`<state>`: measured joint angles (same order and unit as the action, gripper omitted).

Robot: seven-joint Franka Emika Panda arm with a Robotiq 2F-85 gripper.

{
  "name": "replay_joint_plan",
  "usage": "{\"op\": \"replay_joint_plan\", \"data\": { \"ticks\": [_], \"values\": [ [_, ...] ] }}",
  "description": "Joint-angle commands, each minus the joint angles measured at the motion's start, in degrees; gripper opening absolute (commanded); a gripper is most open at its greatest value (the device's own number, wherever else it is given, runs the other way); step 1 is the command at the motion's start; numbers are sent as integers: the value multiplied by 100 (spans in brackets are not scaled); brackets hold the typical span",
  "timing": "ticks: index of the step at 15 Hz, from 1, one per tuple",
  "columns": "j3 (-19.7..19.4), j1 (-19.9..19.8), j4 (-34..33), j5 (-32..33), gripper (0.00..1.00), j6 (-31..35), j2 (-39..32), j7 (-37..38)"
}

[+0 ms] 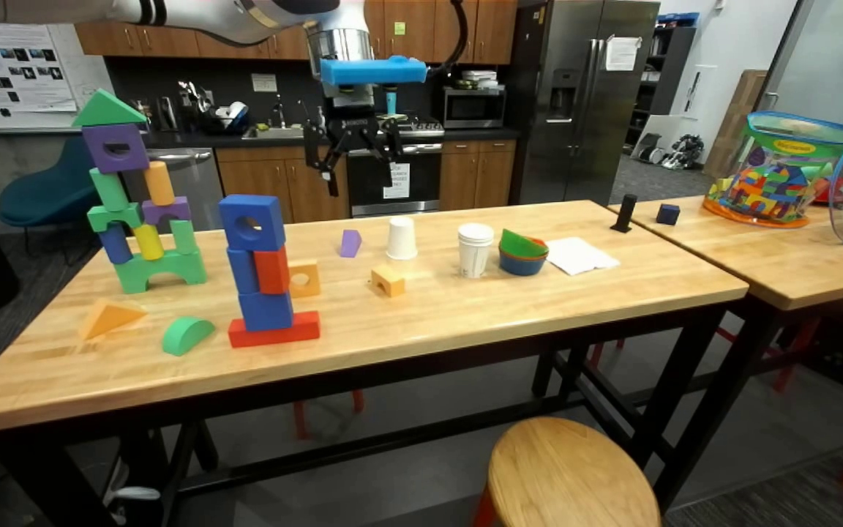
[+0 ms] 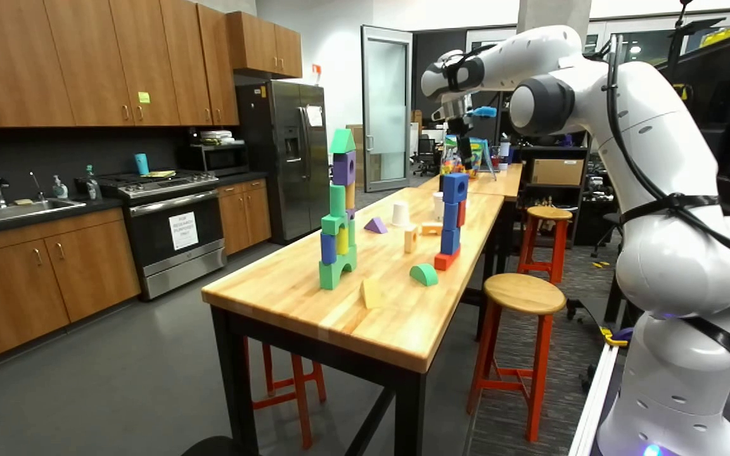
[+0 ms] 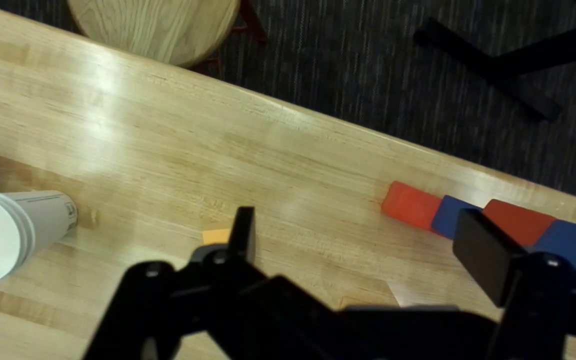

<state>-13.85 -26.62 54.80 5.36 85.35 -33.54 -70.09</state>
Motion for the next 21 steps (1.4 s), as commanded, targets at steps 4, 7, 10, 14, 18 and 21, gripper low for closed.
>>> {"op": "replay_joint_plan", "data": {
  "ticks": [4,7,10,14,18,21],
  "values": [
    [201,-208,-629,-79,100,-232,-306,-331],
    [326,-365,-895,-225,100,-337,-567,-378],
    [424,-461,-1170,-342,100,-403,-889,-310],
    [374,-408,-957,-303,100,-281,-895,-230],
    [383,-412,-1137,-305,100,-336,-1027,-207],
    [404,-440,-1159,-369,100,-422,-1024,-169]
  ]
}}
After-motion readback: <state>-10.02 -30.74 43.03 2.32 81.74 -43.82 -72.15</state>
